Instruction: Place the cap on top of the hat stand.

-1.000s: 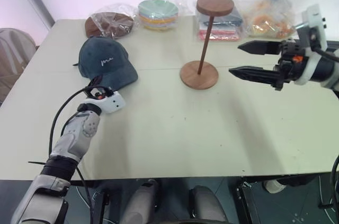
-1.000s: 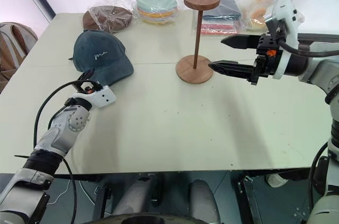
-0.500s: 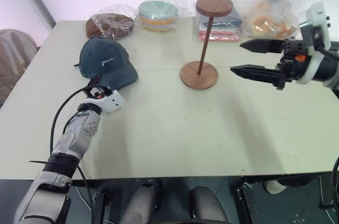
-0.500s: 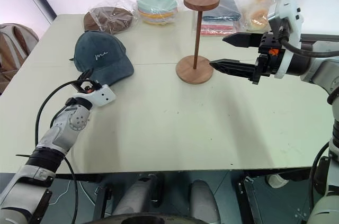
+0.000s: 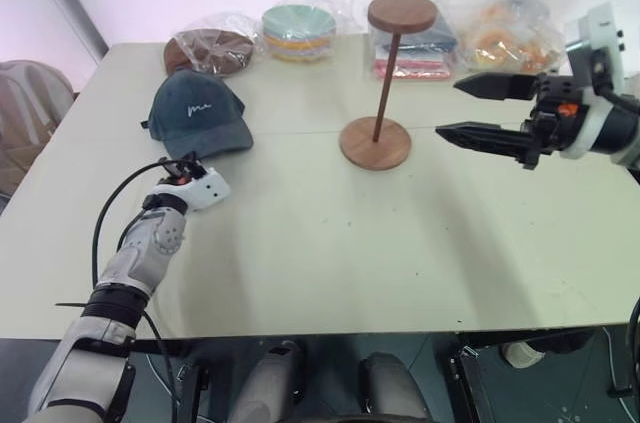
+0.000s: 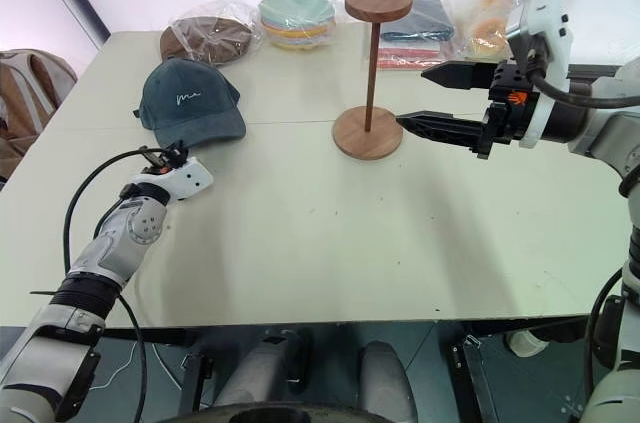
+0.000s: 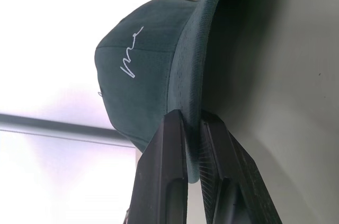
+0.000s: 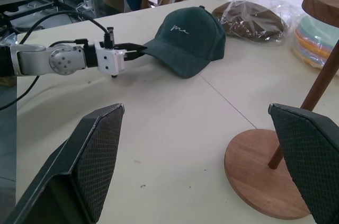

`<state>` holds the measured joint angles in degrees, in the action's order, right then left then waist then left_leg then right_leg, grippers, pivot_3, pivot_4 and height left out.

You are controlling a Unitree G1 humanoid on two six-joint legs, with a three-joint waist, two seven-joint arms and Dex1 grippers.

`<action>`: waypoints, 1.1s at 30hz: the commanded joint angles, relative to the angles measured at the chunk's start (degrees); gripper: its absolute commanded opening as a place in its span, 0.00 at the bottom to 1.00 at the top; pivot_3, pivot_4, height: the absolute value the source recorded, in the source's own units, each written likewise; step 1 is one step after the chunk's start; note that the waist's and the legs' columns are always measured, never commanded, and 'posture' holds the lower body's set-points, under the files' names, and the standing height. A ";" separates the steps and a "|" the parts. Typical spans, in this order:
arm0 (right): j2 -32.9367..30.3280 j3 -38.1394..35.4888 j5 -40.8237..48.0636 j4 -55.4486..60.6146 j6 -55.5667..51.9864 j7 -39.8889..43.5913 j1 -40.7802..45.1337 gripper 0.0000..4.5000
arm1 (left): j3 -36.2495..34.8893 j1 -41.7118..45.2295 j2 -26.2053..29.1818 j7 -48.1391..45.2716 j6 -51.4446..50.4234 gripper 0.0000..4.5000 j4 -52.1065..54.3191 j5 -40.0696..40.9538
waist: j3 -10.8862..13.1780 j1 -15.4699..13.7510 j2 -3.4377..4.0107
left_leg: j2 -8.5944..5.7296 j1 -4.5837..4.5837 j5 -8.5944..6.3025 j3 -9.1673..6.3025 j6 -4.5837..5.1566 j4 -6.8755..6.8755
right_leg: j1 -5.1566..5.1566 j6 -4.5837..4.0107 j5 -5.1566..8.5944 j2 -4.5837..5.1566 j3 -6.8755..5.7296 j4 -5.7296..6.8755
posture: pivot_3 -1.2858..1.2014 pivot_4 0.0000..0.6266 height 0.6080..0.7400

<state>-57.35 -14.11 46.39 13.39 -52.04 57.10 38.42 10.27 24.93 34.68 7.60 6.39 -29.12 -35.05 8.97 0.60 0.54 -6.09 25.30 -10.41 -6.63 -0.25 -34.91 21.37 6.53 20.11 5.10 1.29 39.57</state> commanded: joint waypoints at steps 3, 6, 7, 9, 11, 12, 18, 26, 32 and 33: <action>-0.61 -1.53 0.59 1.13 0.96 -0.10 1.08 1.00 | -0.56 -2.26 1.16 4.62 0.26 0.07 0.29 -1.49 | 0.00 0.02 0.00 | 0.00 0.01 0.00 0.00 0.00 0.00 | 0.01 0.00 0.00 0.00 0.01 0.00 | 0.52 0.24 1.00; -0.56 -1.29 0.41 0.93 1.17 0.02 1.27 1.00 | -1.64 -3.39 1.51 7.92 0.90 0.07 3.57 -2.01 | 0.01 0.18 -0.02 | 0.00 0.03 0.00 0.01 0.00 0.01 | 0.05 0.00 0.00 0.00 0.03 0.00 | 0.52 0.24 1.00; -0.53 -1.24 0.41 0.92 1.19 0.03 1.34 1.00 | -1.99 -4.00 1.44 8.98 1.10 0.07 4.92 -2.12 | 0.03 0.19 -0.05 | 0.00 0.04 0.00 0.01 0.00 0.02 | 0.06 0.00 0.00 0.00 0.03 0.00 | 0.52 0.24 1.00; -0.43 -1.03 0.27 0.77 1.37 0.08 1.54 1.00 | -2.15 -5.27 1.16 10.66 1.59 0.07 7.44 -2.55 | 0.04 0.16 -0.06 | 0.00 0.09 0.00 0.01 0.00 0.02 | 0.10 0.00 0.00 0.00 0.03 -0.01 | 0.52 0.24 1.00; -0.37 -0.89 0.19 0.72 1.50 0.15 1.59 1.00 | -2.31 -6.68 0.77 11.73 1.80 0.07 10.02 -2.82 | 0.06 0.05 -0.10 | -0.01 0.11 -0.01 0.02 0.02 0.02 | 0.10 0.00 0.00 0.00 0.04 -0.03 | 0.52 0.24 1.00; -0.34 -0.79 0.12 0.64 1.58 0.19 1.64 1.00 | -2.37 -7.06 0.63 12.00 1.77 0.07 10.75 -2.82 | 0.06 0.01 -0.10 | -0.01 0.13 -0.01 0.02 0.02 0.01 | 0.12 0.00 0.00 0.01 0.04 -0.04 | 0.52 0.24 1.00; -0.20 0.04 -0.21 0.19 2.16 0.47 2.10 1.00 | -3.33 -10.08 -1.19 13.41 2.44 0.07 17.55 -2.35 | 0.08 -0.42 -0.13 | -0.04 0.14 -0.02 0.02 0.03 -0.03 | 0.08 0.01 -0.01 0.04 0.02 -0.06 | 0.52 0.24 1.00; -0.16 0.86 -0.56 -0.37 2.66 1.11 2.74 1.00 | -3.87 -10.62 -2.35 11.89 1.50 0.07 19.09 -2.28 | 0.08 -0.31 -0.13 | -0.03 0.14 -0.02 0.02 0.03 -0.02 | 0.09 0.01 -0.01 0.03 0.01 -0.06 | 0.52 0.24 1.00; -0.55 0.80 -0.54 -0.60 2.92 1.50 2.72 1.00 | -4.17 -10.79 -2.16 11.76 1.65 0.07 17.99 -2.09 | 0.08 -0.33 -0.13 | -0.03 0.14 -0.02 0.02 0.03 -0.03 | 0.08 0.01 -0.01 0.03 0.01 -0.06 | 0.52 0.24 1.00; -0.59 0.76 -0.56 -0.65 2.96 1.56 2.70 1.00 | -4.18 -10.70 -2.13 11.72 1.66 0.07 17.76 -2.06 | 0.08 -0.33 -0.13 | -0.03 0.14 -0.02 0.02 0.03 -0.03 | 0.08 0.01 -0.01 0.03 0.01 -0.06 | 0.52 0.24 1.00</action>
<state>-57.30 -12.10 45.74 12.11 -50.15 58.31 39.56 7.84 14.00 32.15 19.12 7.97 -11.67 -37.44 9.05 0.27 0.40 -6.12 25.44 -10.43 -6.61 -0.22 -34.93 21.45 6.54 20.10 5.13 1.29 39.50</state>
